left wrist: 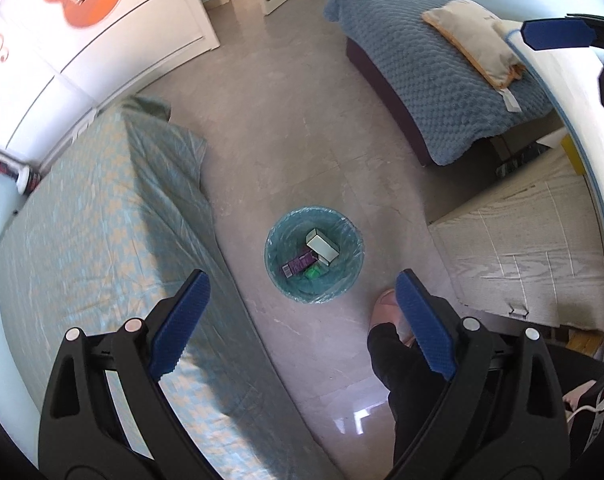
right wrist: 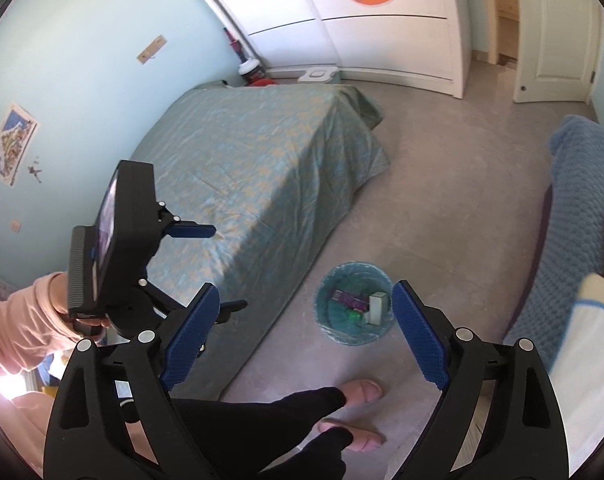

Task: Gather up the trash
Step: 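Move both tools back over the bed toward the tube and candy tube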

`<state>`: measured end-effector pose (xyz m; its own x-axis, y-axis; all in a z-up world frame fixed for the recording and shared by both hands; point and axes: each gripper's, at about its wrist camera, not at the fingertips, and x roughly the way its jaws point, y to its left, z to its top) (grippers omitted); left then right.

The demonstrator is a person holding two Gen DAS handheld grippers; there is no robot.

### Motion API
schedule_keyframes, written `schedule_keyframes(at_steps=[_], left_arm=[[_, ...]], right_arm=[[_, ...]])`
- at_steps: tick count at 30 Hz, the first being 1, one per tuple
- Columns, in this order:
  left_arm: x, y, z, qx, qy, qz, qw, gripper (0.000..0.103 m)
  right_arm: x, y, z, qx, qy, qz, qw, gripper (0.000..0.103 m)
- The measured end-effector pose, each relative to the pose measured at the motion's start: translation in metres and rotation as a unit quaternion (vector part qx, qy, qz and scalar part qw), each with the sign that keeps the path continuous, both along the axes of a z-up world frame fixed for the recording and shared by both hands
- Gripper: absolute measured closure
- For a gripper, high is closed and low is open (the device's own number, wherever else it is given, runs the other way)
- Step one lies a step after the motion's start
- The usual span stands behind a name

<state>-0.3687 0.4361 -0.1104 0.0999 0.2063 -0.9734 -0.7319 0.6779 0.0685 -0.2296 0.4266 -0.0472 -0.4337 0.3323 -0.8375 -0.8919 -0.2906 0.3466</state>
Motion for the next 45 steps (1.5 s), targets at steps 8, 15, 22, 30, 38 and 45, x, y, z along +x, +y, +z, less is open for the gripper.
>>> schedule_keyframes(at_steps=[8, 15, 22, 30, 38, 45], left_arm=[[0.035, -0.014, 0.017, 0.013, -0.015, -0.060, 0.9980, 0.009], [0.079, -0.037, 0.026, 0.019, -0.022, -0.132, 0.9908, 0.009], [0.133, -0.068, 0.035, 0.026, -0.024, -0.218, 0.9752, 0.008], [0.193, -0.111, 0.045, 0.035, -0.029, -0.316, 0.9477, 0.008], [0.252, -0.172, 0.048, 0.046, -0.032, -0.422, 0.9048, 0.008], [0.302, -0.229, 0.050, 0.053, -0.039, -0.501, 0.8628, 0.008]], right_arm=[[0.042, -0.037, 0.013, 0.016, 0.019, -0.067, 0.997, 0.015], [0.075, -0.086, 0.023, 0.021, 0.000, -0.125, 0.992, 0.015], [0.120, -0.151, 0.027, 0.024, -0.001, -0.215, 0.976, 0.015], [0.166, -0.240, 0.031, 0.032, -0.004, -0.323, 0.946, 0.015], [0.198, -0.334, 0.030, 0.039, -0.005, -0.432, 0.901, 0.015], [0.212, -0.414, 0.026, 0.041, 0.004, -0.522, 0.852, 0.015]])
